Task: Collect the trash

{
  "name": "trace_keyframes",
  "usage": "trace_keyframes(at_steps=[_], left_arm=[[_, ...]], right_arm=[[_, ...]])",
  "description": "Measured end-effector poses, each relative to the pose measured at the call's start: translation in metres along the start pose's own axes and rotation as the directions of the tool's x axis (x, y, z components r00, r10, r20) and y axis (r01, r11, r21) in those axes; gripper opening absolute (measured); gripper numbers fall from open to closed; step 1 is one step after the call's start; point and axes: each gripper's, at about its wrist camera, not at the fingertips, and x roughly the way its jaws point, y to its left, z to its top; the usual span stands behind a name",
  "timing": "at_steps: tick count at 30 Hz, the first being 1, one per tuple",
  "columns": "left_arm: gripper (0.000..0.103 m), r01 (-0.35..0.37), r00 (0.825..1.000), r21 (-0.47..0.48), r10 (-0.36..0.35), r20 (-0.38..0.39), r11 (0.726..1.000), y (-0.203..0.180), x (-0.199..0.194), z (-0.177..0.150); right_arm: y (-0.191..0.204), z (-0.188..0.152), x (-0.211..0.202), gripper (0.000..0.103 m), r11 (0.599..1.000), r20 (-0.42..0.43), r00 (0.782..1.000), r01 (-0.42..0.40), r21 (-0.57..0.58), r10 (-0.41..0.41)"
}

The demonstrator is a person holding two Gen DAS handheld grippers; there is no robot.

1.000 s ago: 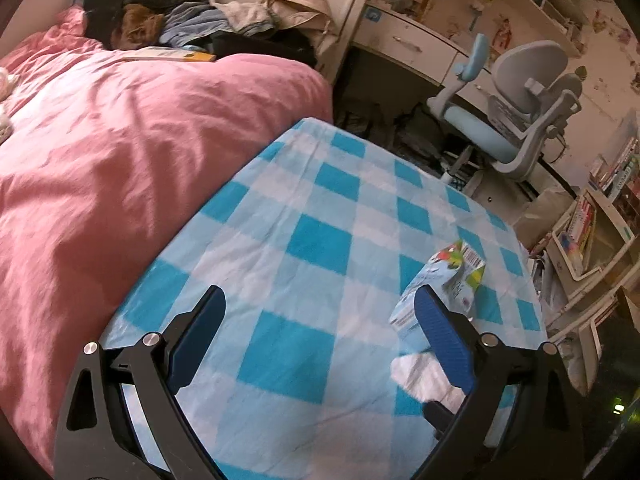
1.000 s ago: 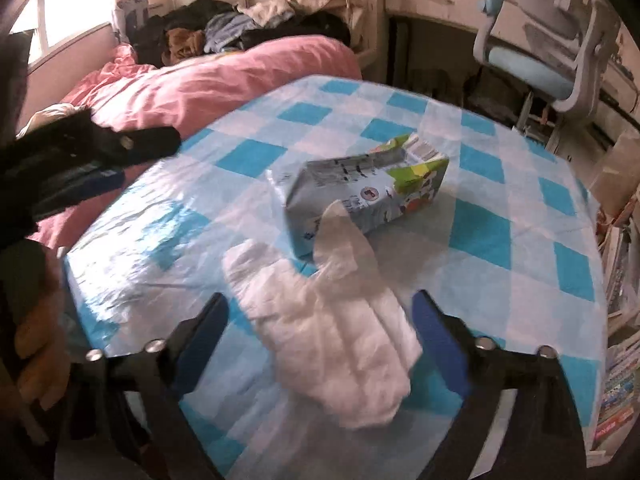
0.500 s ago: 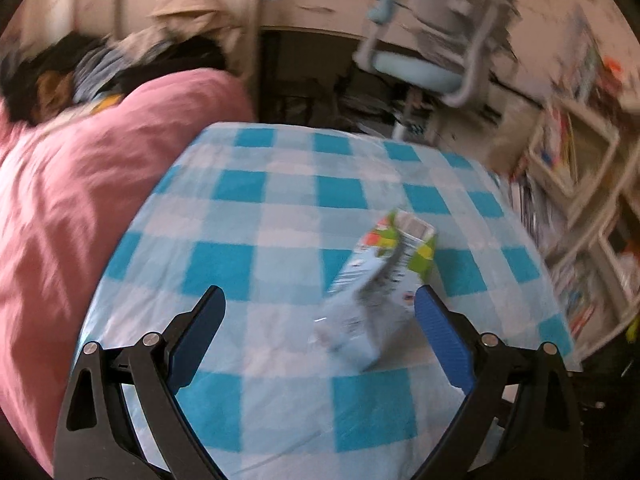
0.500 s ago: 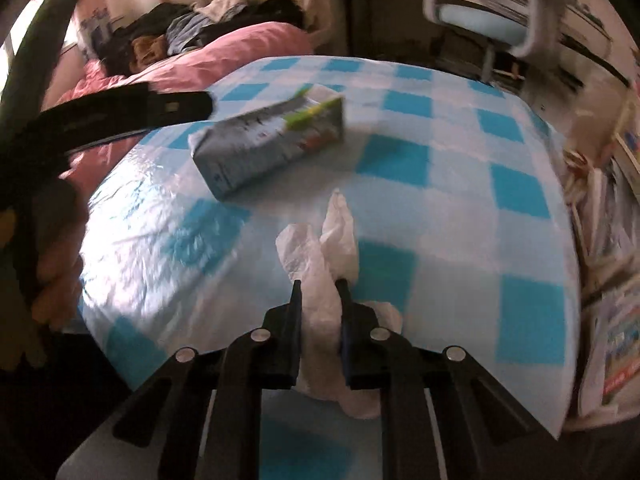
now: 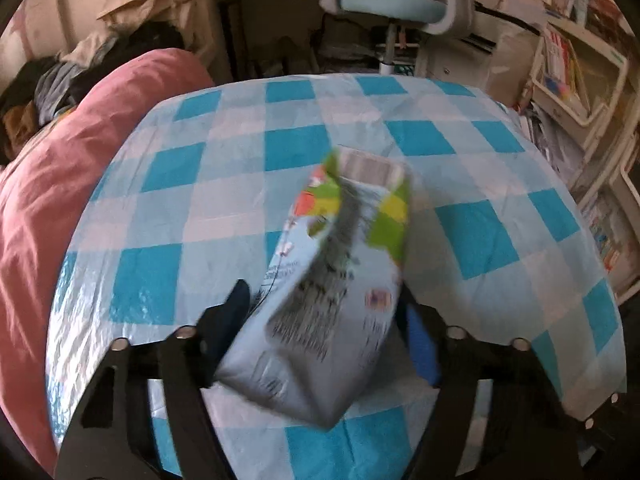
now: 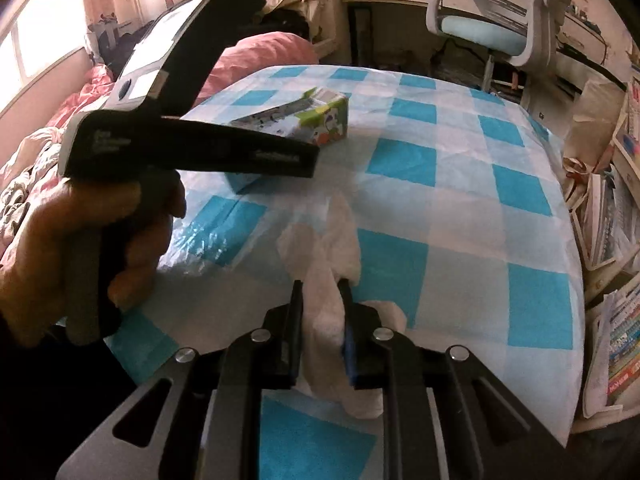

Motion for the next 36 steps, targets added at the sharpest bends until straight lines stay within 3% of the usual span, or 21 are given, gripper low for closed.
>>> trace_keyframes(at_steps=[7,12,13,14,16,23,36], left_arm=[[0.062,-0.018,1.0,-0.125,0.015,-0.02,0.992,0.034,-0.024,-0.028],[0.065,-0.053,0.998,-0.176,0.049,-0.027,0.983,0.051,-0.044,-0.06],[0.072,-0.065,0.998,-0.177,0.062,-0.025,0.982,0.052,-0.045,-0.062],[0.078,-0.079,0.997,-0.18,0.076,-0.024,0.98,0.052,-0.045,-0.064],[0.081,-0.09,0.996,-0.186,0.088,-0.022,0.978,0.052,-0.045,-0.066],[0.082,-0.107,0.994,-0.144,0.106,-0.02,0.984,0.043,-0.041,-0.062],[0.082,-0.078,0.997,-0.15,0.075,-0.021,0.986,0.042,-0.039,-0.056]], right_arm=[[0.007,-0.001,0.001,0.02,1.0,0.008,1.0,-0.007,-0.006,0.007],[0.016,-0.005,-0.003,0.045,0.999,0.011,1.0,-0.002,-0.043,0.003],[0.017,-0.006,-0.003,0.048,0.999,0.015,1.0,0.01,-0.054,-0.01],[0.017,-0.007,-0.003,0.049,0.998,0.017,1.0,0.015,-0.056,-0.014],[0.014,-0.007,-0.002,0.049,0.999,0.013,1.0,0.01,-0.044,-0.01],[0.015,-0.005,0.0,0.049,0.999,0.015,1.0,0.015,-0.05,-0.014],[0.014,-0.004,0.001,0.049,0.999,0.021,1.0,0.002,-0.036,-0.002]])
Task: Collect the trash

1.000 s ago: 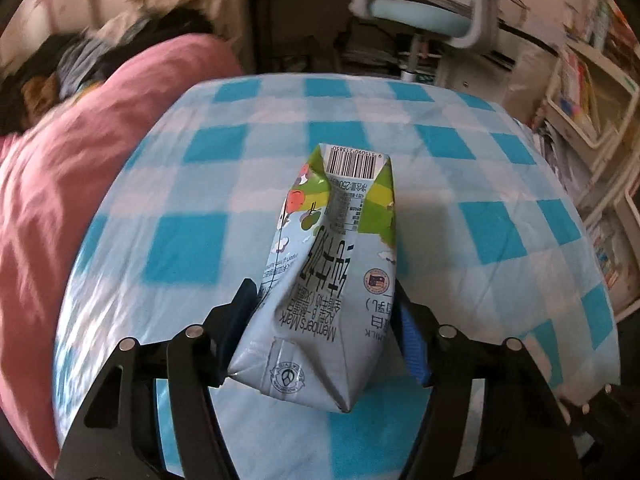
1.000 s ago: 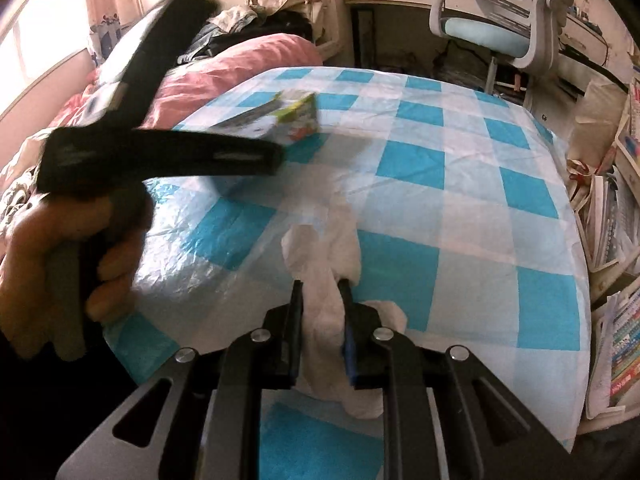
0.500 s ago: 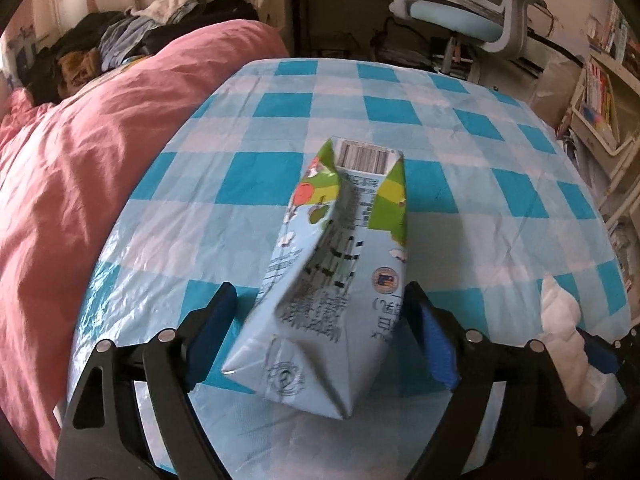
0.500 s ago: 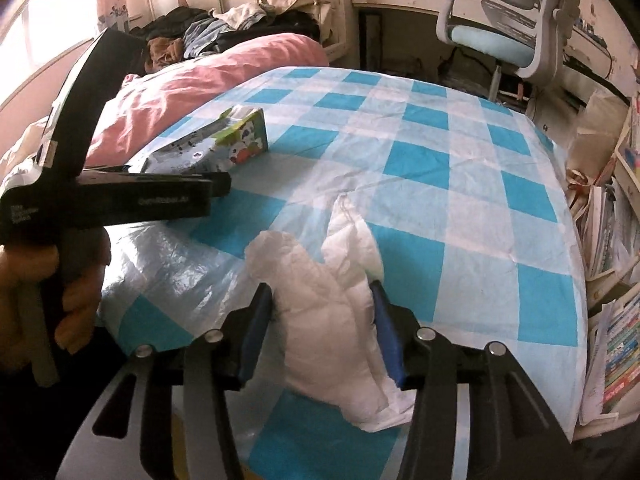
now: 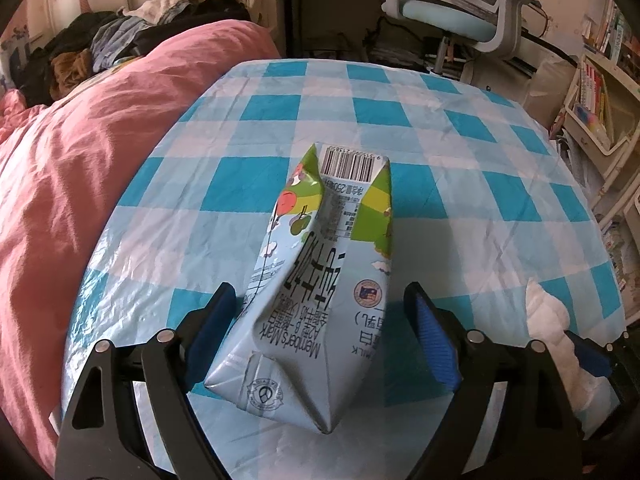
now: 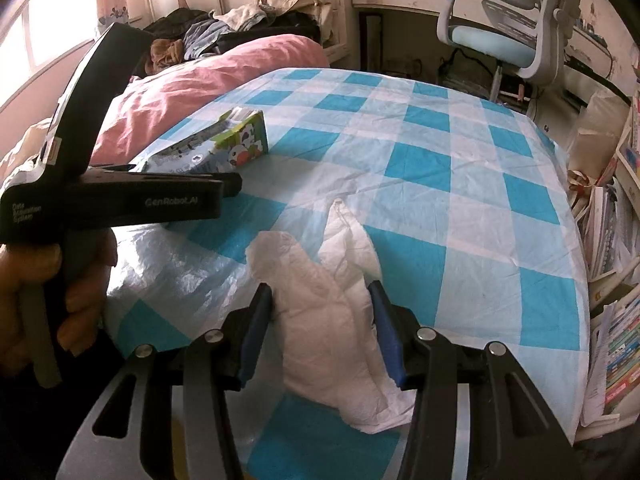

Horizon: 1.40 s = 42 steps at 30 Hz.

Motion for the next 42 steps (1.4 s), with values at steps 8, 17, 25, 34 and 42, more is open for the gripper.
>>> trace_keyframes(at_steps=[8,17,25,34,42], left_arm=[[0.082,0.003,1.0,0.006,-0.002,-0.01,1.0,-0.0024,0.0019,0.0021],[0.082,-0.014,1.0,0.027,0.014,-0.012,1.0,-0.0057,0.0039,0.0008],[0.082,-0.018,1.0,0.038,0.019,-0.02,0.999,-0.0073,0.004,0.0016],[0.084,-0.009,1.0,0.018,0.01,-0.029,1.0,-0.0042,0.0042,0.0047],[0.084,-0.009,0.999,0.014,0.01,-0.031,1.0,-0.0038,0.0043,0.005]], right_arm=[[0.002,0.0006,0.0007,0.038,1.0,0.0,1.0,-0.007,-0.003,0.007],[0.008,0.0024,0.0025,0.03,1.0,0.004,1.0,-0.018,-0.023,0.018],[0.0075,0.0025,0.0025,0.032,1.0,0.008,1.0,-0.013,-0.017,0.013],[0.007,0.0056,-0.0011,0.056,1.0,0.02,0.999,-0.027,-0.013,0.027],[0.0072,0.0052,-0.0011,0.056,0.999,0.016,0.999,-0.032,-0.015,0.032]])
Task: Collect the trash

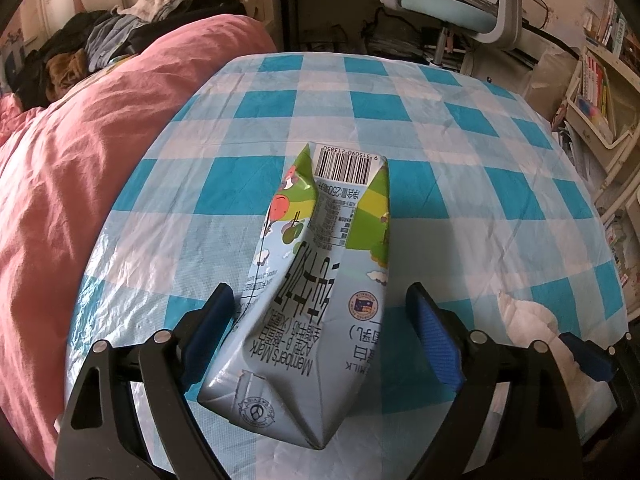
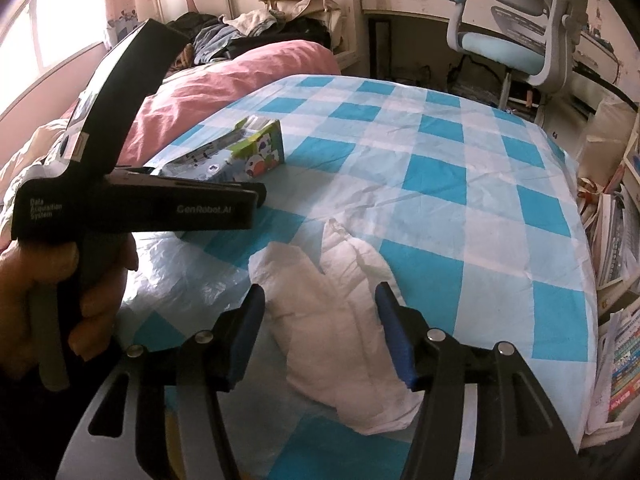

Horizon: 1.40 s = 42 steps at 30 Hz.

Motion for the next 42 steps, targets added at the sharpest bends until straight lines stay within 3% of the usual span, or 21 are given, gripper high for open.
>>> trace_keyframes(at_steps=[17,20,25,27,33,36,42], left_arm=[[0.085,-0.002,1.0,0.002,0.002,0.0,1.0,0.0,-0.0001,0.0001],[0.085,-0.003,1.0,0.003,0.003,0.0,1.0,0.0001,-0.0003,0.0002],[0.085,-0.003,1.0,0.004,0.003,-0.001,1.0,-0.0003,0.0001,0.0005],[0.085,-0.003,1.0,0.004,0.003,-0.001,1.0,-0.0004,0.0002,0.0004],[0.085,-0.003,1.0,0.004,0.003,0.0,1.0,-0.0004,0.0003,0.0005],[0.085,-0.004,1.0,0.005,0.004,-0.001,1.0,-0.0005,0.0003,0.0005],[0.085,-0.004,1.0,0.004,0.004,0.0,1.0,-0.0006,0.0004,0.0006]], right_arm=[[0.0003,-0.0019,0.0032,0.055,1.0,-0.018,1.0,-0.014,-0.012,0.014],[0.0015,-0.002,0.0036,0.05,1.0,-0.019,1.0,-0.016,-0.017,0.016],[0.0025,-0.002,0.0026,0.027,0.999,-0.012,1.0,-0.024,-0.026,0.024],[0.0037,-0.0015,0.0,0.022,0.999,0.003,1.0,-0.016,-0.035,0.016],[0.001,0.0007,-0.0006,0.023,1.0,0.01,1.0,-0.004,-0.025,0.004],[0.0002,0.0011,-0.0038,0.044,1.0,0.025,1.0,-0.003,-0.018,0.003],[0.001,0.0008,-0.0024,0.046,1.0,0.013,1.0,-0.004,-0.026,0.005]])
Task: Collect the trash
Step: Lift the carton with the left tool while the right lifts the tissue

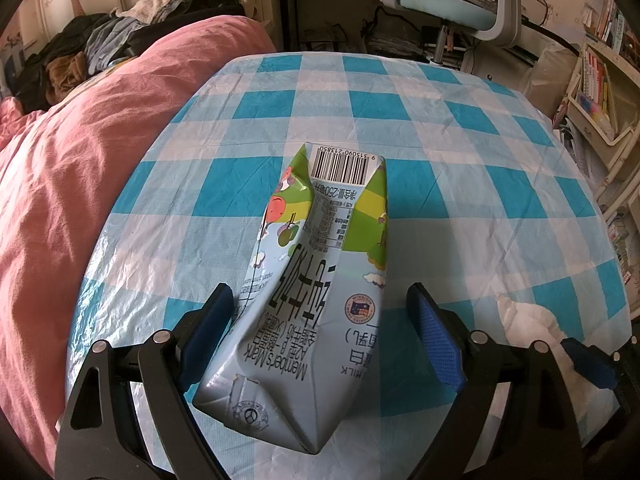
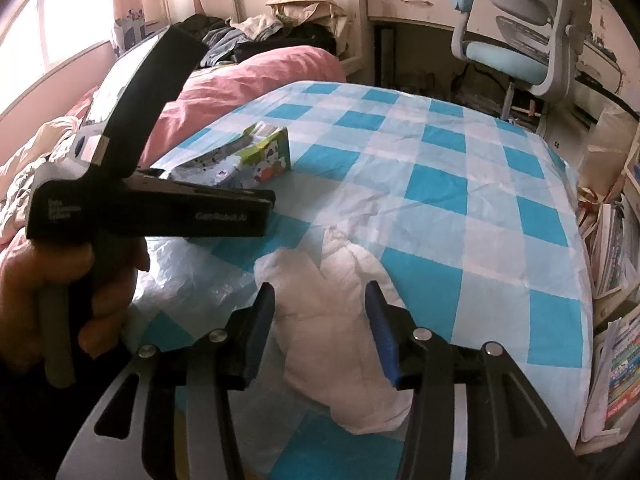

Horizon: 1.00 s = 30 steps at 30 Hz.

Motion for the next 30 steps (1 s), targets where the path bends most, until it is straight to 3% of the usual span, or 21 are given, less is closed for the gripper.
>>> trace_keyframes(at_steps=[3,12,18,21,23,25,26,30], left_arm=[[0.085,0.001,1.0,-0.003,-0.001,0.003,1.0,0.0003,0.0001,0.0001],[0.085,-0.005,1.0,0.008,0.005,0.003,1.0,-0.0002,0.0003,0.0002],[0.064,-0.009,1.0,0.029,0.008,0.022,1.0,-0.0046,-0.0023,-0.0004],[0.062,-0.004,1.0,0.034,0.004,0.026,0.999,-0.0051,-0.0031,-0.0006],[0.061,-0.003,1.0,0.035,0.002,0.027,0.999,-0.0053,-0.0033,-0.0004],[0.062,-0.002,1.0,0.038,0.001,0.026,0.999,-0.0064,-0.0031,-0.0004],[0.062,-0.001,1.0,0.04,0.0,0.025,0.999,-0.0066,-0.0031,-0.0003],[0.063,-0.002,1.0,0.039,0.001,0.023,0.999,-0.0072,-0.0032,0.0]], right_arm=[[-0.0004,-0.0008,0.0019,0.046,1.0,-0.01,1.0,-0.001,0.002,0.001],[0.0009,-0.0032,0.0062,0.023,1.0,-0.019,1.0,-0.014,0.002,0.014],[0.0012,-0.003,0.0067,0.02,1.0,-0.017,1.0,-0.019,0.005,0.019],[0.0009,-0.0023,0.0064,0.021,1.0,-0.011,1.0,-0.015,0.007,0.015],[0.0,-0.0014,0.0054,0.025,1.0,-0.003,1.0,-0.007,0.013,0.007],[-0.0006,-0.0009,0.004,0.045,1.0,0.011,1.0,0.005,0.018,-0.005],[-0.0005,-0.0006,0.0039,0.049,1.0,0.012,1.0,0.008,0.017,-0.008],[-0.0005,-0.0009,0.0055,0.05,1.0,-0.006,1.0,0.0,0.014,0.0]])
